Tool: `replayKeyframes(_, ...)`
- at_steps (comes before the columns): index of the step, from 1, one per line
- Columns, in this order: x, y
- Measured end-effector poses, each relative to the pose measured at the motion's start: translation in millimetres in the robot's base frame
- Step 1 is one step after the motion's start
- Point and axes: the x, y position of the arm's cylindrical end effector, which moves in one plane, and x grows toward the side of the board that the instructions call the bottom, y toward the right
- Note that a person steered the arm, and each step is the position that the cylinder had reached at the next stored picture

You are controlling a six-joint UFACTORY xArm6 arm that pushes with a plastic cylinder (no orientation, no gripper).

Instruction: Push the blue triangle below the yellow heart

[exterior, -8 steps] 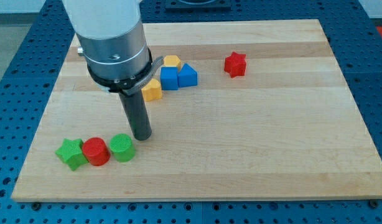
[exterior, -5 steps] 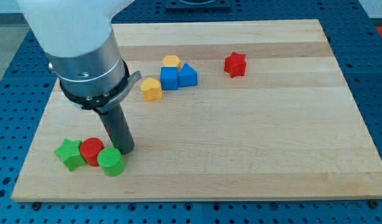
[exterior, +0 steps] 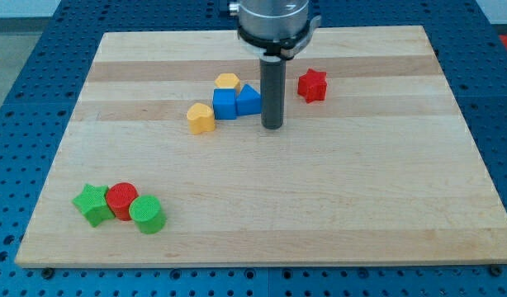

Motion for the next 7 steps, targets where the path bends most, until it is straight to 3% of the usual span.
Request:
replayKeyframes(3, -52.4, -16.6)
replayKeyframes(7, -8.0, -84.8)
